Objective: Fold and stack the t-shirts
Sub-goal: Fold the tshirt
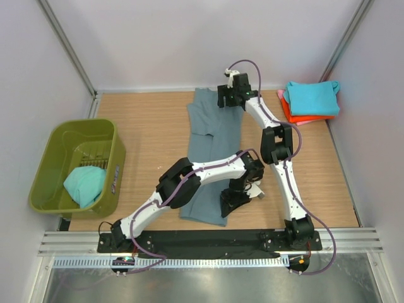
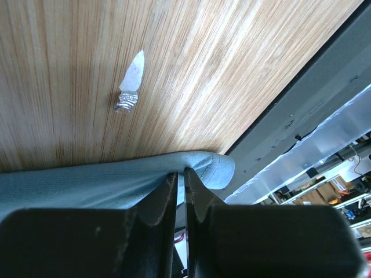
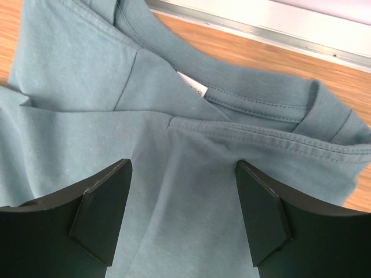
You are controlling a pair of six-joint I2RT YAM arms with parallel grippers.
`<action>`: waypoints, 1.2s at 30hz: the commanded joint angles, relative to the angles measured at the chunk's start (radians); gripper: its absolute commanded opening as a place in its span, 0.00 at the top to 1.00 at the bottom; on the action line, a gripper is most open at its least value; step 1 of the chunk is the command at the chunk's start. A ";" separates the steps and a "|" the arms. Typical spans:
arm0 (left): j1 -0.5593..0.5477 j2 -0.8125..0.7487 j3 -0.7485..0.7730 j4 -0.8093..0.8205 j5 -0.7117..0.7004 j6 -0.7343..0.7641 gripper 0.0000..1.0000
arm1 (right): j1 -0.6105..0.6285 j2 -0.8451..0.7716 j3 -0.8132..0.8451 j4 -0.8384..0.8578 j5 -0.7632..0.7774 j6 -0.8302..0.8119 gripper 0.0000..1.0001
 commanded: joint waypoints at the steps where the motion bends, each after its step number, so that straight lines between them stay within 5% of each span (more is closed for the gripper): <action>1: -0.010 0.070 0.027 0.122 -0.037 0.027 0.89 | 0.014 0.030 0.059 0.026 -0.037 0.033 0.22; 10: 0.028 0.127 0.146 0.119 -0.031 0.031 0.86 | 0.011 0.086 0.106 0.044 -0.057 0.063 0.22; 16: 0.036 0.043 0.182 0.077 -0.060 0.071 0.57 | -0.018 -0.032 0.131 0.044 -0.057 0.042 0.20; 24: 0.024 -0.308 0.124 0.119 -0.080 0.051 0.28 | -0.099 -0.467 -0.038 0.047 -0.057 0.107 0.18; 29: 0.050 -0.488 0.053 0.155 -0.211 0.009 0.21 | -0.141 -0.730 -0.392 -0.051 -0.069 0.215 0.20; 33: 0.151 -0.667 -0.198 0.252 -0.313 -0.163 0.21 | -0.172 -0.960 -0.777 -0.103 -0.202 0.390 0.25; 36: 0.298 -0.761 -0.402 0.307 -0.239 -0.274 0.29 | -0.169 -1.134 -1.089 -0.082 -0.281 0.506 0.27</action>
